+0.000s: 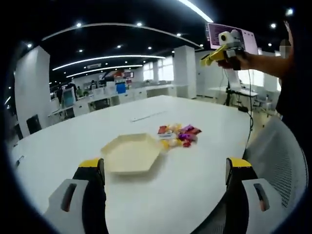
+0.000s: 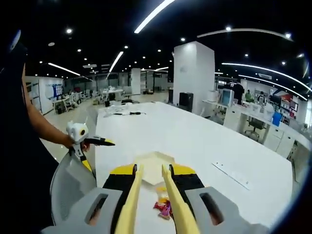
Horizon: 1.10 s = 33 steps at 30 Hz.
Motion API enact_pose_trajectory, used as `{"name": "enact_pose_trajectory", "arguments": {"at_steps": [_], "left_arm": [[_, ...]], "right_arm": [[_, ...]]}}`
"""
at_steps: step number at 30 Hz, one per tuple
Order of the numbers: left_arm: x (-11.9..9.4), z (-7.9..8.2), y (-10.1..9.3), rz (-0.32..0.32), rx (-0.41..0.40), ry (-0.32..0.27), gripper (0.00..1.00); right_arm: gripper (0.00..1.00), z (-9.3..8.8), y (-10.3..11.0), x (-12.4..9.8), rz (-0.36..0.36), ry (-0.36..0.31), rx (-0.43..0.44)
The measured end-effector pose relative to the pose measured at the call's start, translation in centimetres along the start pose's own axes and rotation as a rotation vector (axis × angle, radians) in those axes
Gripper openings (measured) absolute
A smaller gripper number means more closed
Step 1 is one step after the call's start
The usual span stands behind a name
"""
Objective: Place the target food into the container with the food tongs after gripping and lifting it, then release it inside without dropping or visibly crushing the food.
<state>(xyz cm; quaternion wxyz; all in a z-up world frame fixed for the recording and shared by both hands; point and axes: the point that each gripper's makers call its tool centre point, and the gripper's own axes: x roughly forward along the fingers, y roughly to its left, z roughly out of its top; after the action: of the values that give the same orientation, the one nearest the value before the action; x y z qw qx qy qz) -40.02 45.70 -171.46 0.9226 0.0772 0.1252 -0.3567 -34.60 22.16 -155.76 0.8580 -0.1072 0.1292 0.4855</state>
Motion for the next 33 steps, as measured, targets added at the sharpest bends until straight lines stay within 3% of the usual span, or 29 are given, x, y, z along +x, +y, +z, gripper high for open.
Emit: {"name": "enact_pose_trajectory", "arguments": {"at_steps": [4,8,20,33], "left_arm": [[0.3,0.0,-0.1,0.016,0.014,-0.018,0.99],[0.8,-1.1,-0.8,-0.009,0.063,0.022,0.99],[1.0,-1.6,-1.3,-0.035,0.036,0.041,0.99],[0.6,-2.5,0.4,0.016,0.017,0.067,0.99]], "right_arm": [[0.26,-0.5,0.1,0.4,-0.016,0.012,0.002],[0.25,-1.6,0.1,1.0,-0.035,0.028,0.012],[0.26,-3.9,0.2,2.4,-0.056,0.06,0.025],[0.26,-9.6,-0.6,6.5,-0.092,0.134,0.052]]}}
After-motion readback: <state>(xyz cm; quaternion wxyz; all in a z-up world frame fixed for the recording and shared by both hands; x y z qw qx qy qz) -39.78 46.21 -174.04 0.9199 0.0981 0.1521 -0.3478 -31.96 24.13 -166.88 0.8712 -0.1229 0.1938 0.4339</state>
